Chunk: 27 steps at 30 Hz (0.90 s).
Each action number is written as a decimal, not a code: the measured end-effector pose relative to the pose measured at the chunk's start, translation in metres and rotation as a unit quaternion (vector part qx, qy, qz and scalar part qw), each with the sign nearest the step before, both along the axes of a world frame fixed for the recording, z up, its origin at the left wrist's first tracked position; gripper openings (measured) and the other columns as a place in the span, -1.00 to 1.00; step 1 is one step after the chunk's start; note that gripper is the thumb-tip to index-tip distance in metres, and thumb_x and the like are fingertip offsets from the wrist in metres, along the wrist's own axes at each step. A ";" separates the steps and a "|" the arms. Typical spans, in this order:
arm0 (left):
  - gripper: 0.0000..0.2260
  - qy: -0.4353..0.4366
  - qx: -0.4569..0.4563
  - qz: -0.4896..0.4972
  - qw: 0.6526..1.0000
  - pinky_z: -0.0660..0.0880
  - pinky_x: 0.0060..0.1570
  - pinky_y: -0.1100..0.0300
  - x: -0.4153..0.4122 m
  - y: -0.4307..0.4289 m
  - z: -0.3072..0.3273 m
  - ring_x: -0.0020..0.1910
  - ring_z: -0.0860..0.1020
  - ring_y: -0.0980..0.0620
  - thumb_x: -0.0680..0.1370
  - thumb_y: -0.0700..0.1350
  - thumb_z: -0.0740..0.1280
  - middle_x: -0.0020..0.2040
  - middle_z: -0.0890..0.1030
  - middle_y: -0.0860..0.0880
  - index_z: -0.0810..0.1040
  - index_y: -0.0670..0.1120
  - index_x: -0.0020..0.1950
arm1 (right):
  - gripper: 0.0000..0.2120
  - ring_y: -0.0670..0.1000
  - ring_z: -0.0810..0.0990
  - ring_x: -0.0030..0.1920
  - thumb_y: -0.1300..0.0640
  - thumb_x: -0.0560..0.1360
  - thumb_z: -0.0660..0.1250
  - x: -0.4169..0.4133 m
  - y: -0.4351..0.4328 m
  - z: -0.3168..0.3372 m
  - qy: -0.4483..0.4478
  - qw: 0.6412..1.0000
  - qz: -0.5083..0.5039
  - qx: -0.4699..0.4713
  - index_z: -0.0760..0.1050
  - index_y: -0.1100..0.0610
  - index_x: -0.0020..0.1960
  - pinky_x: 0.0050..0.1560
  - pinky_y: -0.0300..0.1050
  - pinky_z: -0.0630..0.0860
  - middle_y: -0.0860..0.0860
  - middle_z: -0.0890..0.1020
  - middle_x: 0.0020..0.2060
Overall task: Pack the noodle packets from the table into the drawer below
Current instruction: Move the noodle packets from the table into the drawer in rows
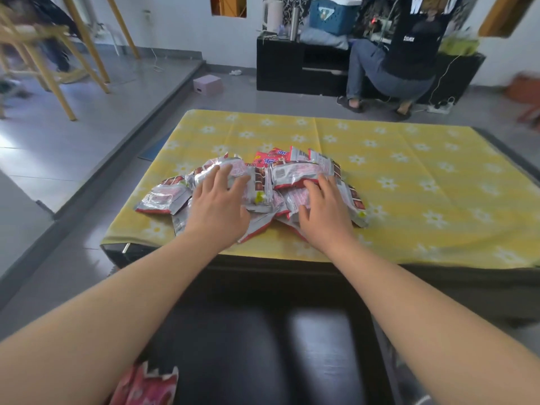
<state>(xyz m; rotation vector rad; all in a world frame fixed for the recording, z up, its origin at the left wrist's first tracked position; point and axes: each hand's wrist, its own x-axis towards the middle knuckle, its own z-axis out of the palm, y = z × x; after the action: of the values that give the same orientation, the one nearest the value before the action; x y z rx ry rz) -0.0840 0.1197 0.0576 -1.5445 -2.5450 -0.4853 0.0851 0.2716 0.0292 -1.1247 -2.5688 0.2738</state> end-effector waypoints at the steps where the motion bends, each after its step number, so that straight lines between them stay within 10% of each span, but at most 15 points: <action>1: -0.41 -0.001 -0.005 0.006 1.000 0.04 0.59 -0.23 -0.009 0.010 0.004 0.67 -0.02 -0.23 0.58 -0.03 0.30 0.67 0.10 -0.16 0.22 0.07 0.60 | -0.45 0.17 -0.05 0.70 0.06 0.69 0.17 -0.008 0.009 0.003 -0.003 1.000 0.000 0.003 0.18 0.11 0.65 0.65 0.14 0.10 0.13 0.08 0.70; 6: -0.31 -0.020 -0.078 0.048 0.996 -0.02 0.61 -0.29 -0.041 0.038 0.013 0.66 -0.06 -0.36 0.61 0.01 0.27 0.71 0.03 -0.15 0.03 0.05 0.67 | -0.31 0.20 -0.23 0.69 0.12 0.68 0.20 -0.035 0.041 0.015 -0.065 0.998 -0.007 -0.003 -0.06 0.04 0.71 0.64 0.22 0.13 0.05 -0.16 0.71; 10: -0.32 -0.023 -0.105 0.029 0.994 0.30 0.49 -0.25 -0.055 0.045 0.004 0.57 0.26 -0.29 0.61 0.05 0.28 0.62 0.25 -0.14 0.06 0.01 0.67 | -0.22 0.24 -0.05 0.69 0.14 0.68 0.23 -0.047 0.053 0.012 -0.075 0.994 0.008 -0.072 -0.17 -0.04 0.71 0.56 0.17 0.29 -0.04 -0.26 0.70; 21: -0.41 -0.020 -0.017 0.014 1.000 0.50 0.27 -0.20 -0.060 0.033 -0.003 0.39 0.48 -0.24 0.64 -0.01 0.23 0.56 0.39 -0.10 0.15 0.02 0.65 | -0.59 0.20 0.41 0.36 0.05 0.71 0.14 -0.039 0.047 0.011 -0.045 0.998 -0.049 0.016 0.45 -0.11 0.52 0.07 0.05 0.44 0.04 0.64 0.29; 27: -0.47 -0.227 0.152 0.056 0.960 0.55 -0.16 0.09 -0.041 0.015 0.017 0.01 0.66 -0.02 0.64 0.04 0.18 0.26 0.62 -0.12 0.18 0.09 0.62 | -0.65 0.13 0.50 -0.21 0.12 0.72 0.11 -0.023 0.021 0.036 0.171 0.980 -0.039 -0.097 0.48 0.19 -0.18 -0.24 -0.02 0.32 0.06 0.51 -0.33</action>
<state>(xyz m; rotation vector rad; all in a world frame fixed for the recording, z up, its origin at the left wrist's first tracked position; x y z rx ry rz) -0.1254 0.1345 0.0750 -1.2845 -2.6757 -1.2769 0.0625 0.2924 0.0649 -1.1284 -2.2259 0.6495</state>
